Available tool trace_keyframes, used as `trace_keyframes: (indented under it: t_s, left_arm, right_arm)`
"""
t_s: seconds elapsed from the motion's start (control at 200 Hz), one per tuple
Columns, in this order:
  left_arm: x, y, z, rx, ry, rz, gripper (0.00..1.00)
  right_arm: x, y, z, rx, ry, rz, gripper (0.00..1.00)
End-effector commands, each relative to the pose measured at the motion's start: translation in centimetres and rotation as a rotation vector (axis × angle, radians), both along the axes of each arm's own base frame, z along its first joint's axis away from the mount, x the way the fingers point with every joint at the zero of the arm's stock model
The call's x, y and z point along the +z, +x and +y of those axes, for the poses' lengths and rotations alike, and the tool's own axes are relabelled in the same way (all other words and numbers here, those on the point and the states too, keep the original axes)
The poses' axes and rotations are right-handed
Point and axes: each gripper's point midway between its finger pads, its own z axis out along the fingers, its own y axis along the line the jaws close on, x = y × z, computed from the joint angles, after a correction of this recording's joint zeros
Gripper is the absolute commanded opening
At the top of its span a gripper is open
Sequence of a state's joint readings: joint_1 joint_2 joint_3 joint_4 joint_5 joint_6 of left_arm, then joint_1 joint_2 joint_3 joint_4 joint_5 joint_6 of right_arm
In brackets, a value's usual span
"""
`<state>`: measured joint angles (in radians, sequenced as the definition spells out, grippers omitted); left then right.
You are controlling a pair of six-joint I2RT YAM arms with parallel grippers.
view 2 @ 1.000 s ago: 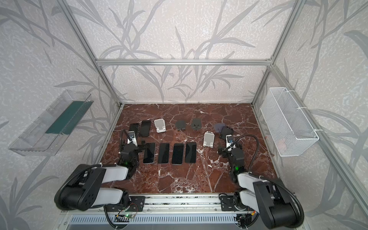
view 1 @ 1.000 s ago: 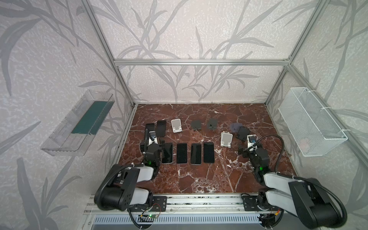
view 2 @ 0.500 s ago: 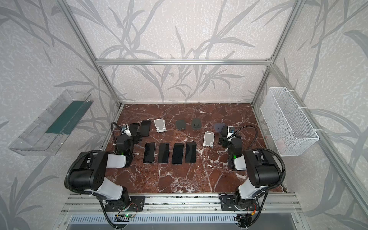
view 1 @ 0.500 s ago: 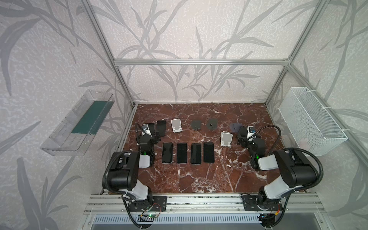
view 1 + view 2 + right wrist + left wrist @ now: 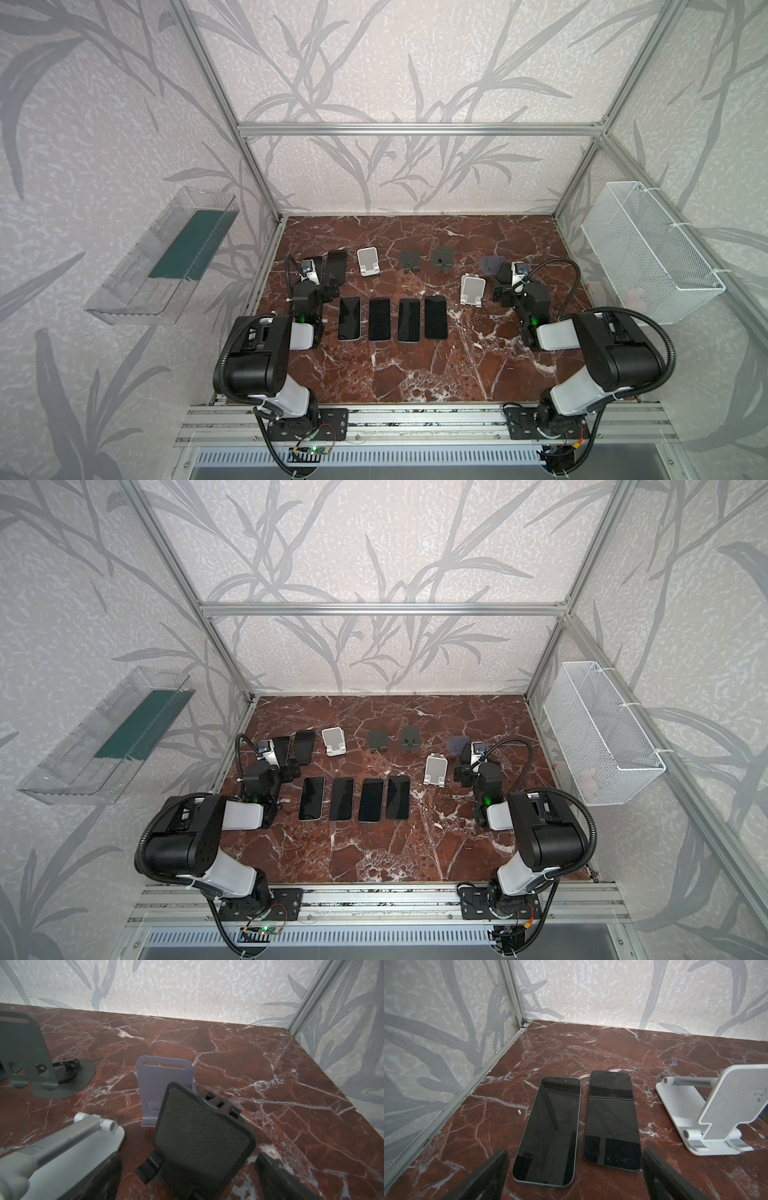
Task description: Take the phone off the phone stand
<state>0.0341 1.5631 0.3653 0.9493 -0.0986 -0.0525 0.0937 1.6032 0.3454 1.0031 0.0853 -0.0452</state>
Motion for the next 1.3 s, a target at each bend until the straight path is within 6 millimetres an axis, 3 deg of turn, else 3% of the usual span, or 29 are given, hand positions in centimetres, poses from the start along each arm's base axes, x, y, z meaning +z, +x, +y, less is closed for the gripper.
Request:
trace_keyframes:
  t_s: [0.0,1.295]
  left_arm:
    - [0.22,0.27,-0.07,-0.016,0.014,-0.004,0.99]
    - [0.18,0.25,0.00,-0.013,0.013,-0.003,0.99]
  right_arm:
    - [1.28,0.57,0.49,0.021,-0.009,-0.033,0.99]
    - [1.33,0.61,0.76,0.023,-0.024,-0.035,0.99]
